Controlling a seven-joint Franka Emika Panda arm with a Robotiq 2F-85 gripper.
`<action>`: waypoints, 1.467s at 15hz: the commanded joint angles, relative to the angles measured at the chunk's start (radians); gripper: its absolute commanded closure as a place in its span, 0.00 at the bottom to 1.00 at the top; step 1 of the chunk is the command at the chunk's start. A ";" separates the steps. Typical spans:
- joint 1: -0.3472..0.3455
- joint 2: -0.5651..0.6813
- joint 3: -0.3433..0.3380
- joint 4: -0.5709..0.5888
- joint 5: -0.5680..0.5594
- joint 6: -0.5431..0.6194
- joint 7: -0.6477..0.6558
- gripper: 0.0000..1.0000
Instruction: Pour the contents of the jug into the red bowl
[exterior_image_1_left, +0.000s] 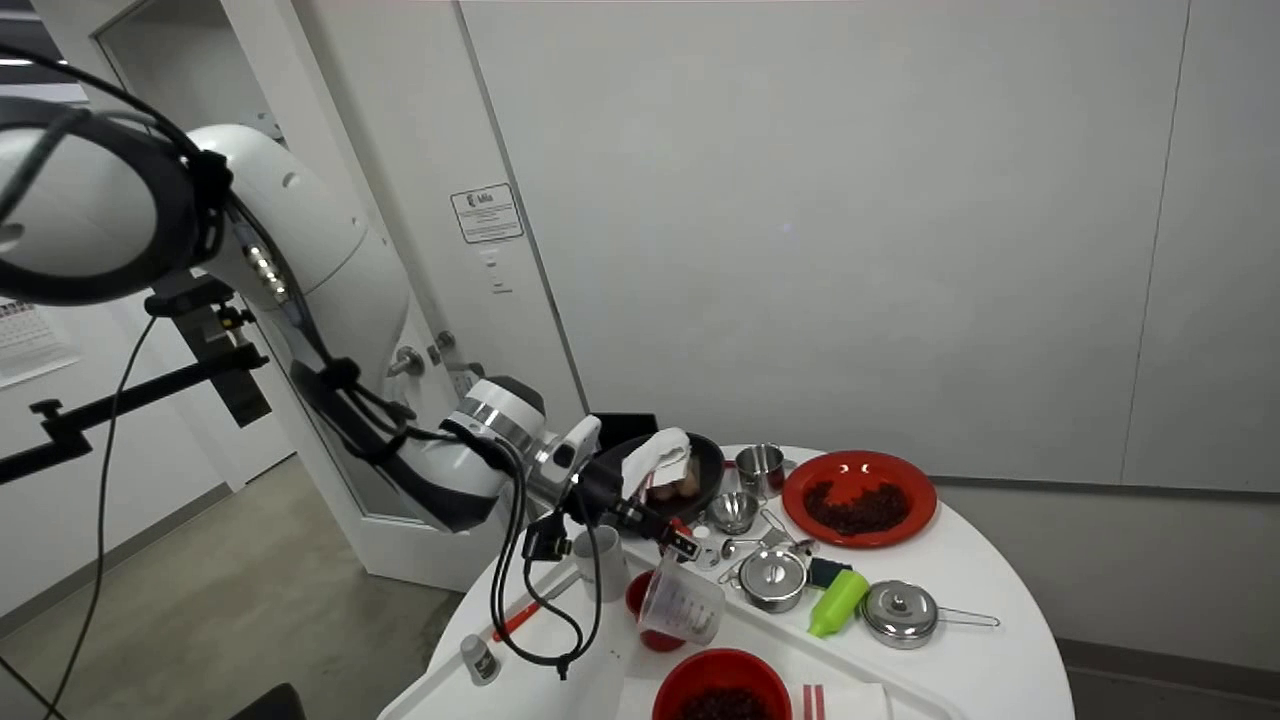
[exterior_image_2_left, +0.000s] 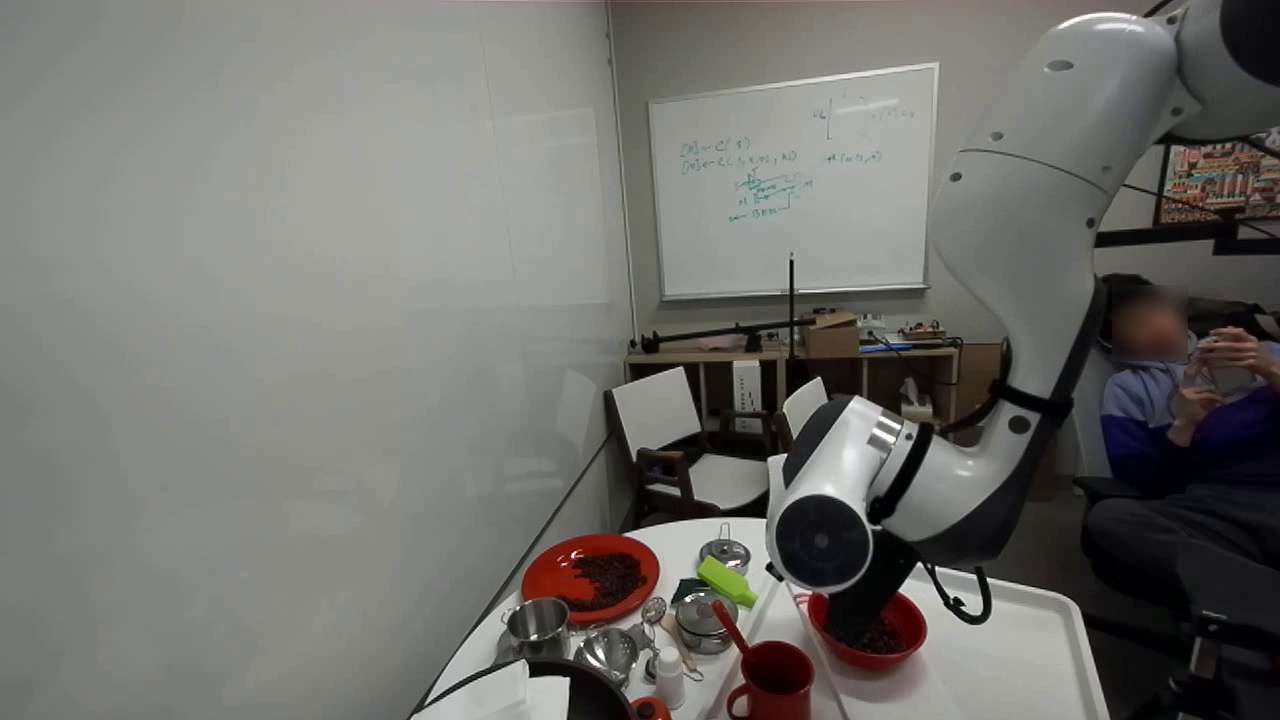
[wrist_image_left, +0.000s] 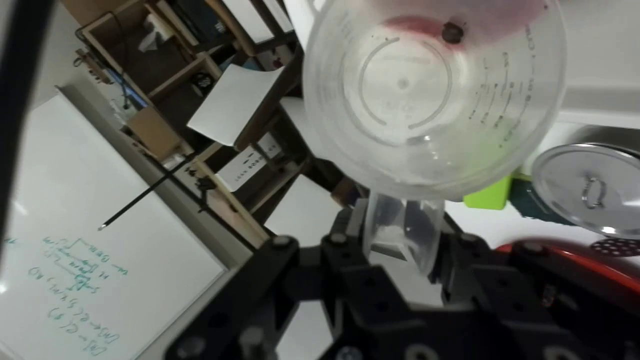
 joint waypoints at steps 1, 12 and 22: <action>-0.038 -0.095 -0.001 -0.105 -0.015 0.223 -0.040 0.90; -0.170 -0.028 -0.023 -0.145 -0.055 0.894 -0.209 0.90; -0.211 0.101 -0.052 -0.272 0.269 0.970 -0.584 0.91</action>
